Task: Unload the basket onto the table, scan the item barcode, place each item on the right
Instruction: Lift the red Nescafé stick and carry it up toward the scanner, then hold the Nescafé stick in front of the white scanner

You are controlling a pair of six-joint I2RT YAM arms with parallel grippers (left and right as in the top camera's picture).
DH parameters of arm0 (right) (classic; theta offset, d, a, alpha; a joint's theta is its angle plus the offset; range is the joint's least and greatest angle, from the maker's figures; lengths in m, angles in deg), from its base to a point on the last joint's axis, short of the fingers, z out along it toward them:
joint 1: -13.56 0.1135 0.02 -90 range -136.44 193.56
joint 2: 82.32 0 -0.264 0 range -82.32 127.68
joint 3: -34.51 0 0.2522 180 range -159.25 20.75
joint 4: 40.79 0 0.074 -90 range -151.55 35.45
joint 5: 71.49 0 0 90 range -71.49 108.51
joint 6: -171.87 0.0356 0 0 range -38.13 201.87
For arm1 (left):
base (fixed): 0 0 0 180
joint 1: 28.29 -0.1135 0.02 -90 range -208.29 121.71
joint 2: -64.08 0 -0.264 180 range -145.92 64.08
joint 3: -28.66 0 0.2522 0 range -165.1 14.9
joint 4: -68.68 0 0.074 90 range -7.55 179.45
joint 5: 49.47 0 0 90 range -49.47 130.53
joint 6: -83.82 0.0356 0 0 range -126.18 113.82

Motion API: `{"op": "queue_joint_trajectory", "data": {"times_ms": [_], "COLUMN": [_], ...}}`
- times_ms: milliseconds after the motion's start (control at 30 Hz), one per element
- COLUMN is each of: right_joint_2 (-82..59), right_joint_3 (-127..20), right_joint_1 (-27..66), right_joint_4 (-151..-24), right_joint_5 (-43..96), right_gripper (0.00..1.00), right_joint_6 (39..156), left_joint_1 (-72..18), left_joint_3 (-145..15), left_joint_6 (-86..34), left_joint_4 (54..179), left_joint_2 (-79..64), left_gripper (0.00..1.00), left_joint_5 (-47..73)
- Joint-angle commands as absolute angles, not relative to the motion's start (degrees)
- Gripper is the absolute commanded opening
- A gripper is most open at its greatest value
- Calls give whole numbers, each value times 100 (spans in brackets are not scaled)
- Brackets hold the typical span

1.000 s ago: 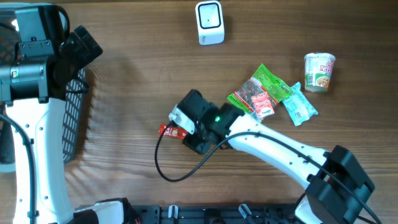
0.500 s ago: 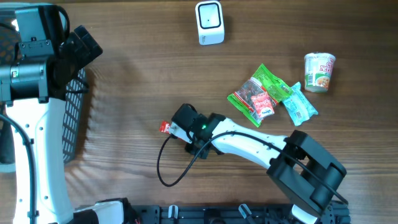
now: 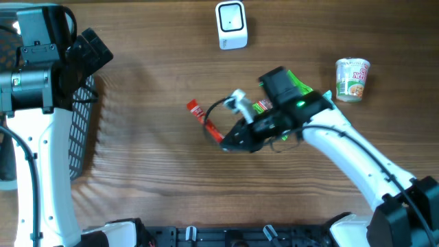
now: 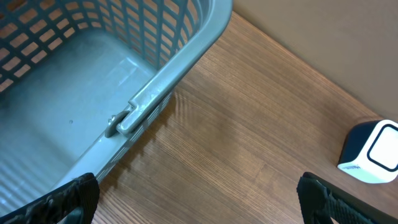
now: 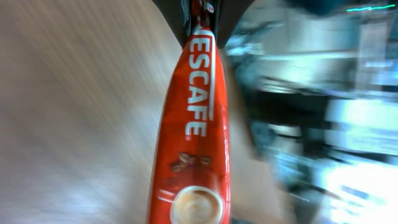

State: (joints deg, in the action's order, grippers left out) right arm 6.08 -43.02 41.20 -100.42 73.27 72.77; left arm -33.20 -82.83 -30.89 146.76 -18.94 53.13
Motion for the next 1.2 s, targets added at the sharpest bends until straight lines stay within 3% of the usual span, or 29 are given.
{"op": "queue_joint_trajectory", "data": {"times_ms": [0,100,233,300,433,467,733,800,967,1033,1100,1167], "right_joint_2": [684,682,612,309,-1230,-1532,-2837,-2802,-1748,-1213,-752,-511], "right_joint_3": [-4254,-4254,-4278,-4278,-4278,-4278,-4278,-4243,-4219,-4216,-4216,-4230], "right_joint_1": [3435,3243,3221,3059,2456,2310,2131,2131,2135,2201,2583,3171], "right_joint_4": [-10173,-10070,-8619,-7408,-3587,-3163,-2449,-2604,-4838,-6483,-8057,-8265], "right_joint_5": [9976,11167,11154,11150,11047,10986,11139,11141,10916,9620,6864,4704], "right_gripper": [4,4,4,4,4,4,4,4,4,4,4,4], "right_joint_6": [6984,6977,8687,9880,13347,13670,13736,13650,11629,10330,9242,9469], "left_joint_1": [-3344,-3344,-3344,-3344,-3344,-3344,-3344,-3344,-3344,-3344,-3344,-3344], "left_joint_3": [-8342,-8342,-8342,-8342,-8342,-8342,-8342,-8342,-8342,-8342,-8342,-8342], "left_joint_6": [-3041,-3041,-3041,-3041,-3041,-3041,-3041,-3041,-3041,-3041,-3041,-3041], "left_joint_4": [14678,14676,14676,14676,14676,14676,14676,14676,14676,14676,14676,14676], "left_joint_2": [-1879,-1879,-1879,-1879,-1879,-1879,-1879,-1879,-1879,-1879,-1879,-1879], "left_gripper": [100,100,100,100,100,100,100,100,100,100,100,100], "left_joint_5": [5366,5366,5366,5366,5366,5366,5366,5366,5366,5366,5366,5368]}}
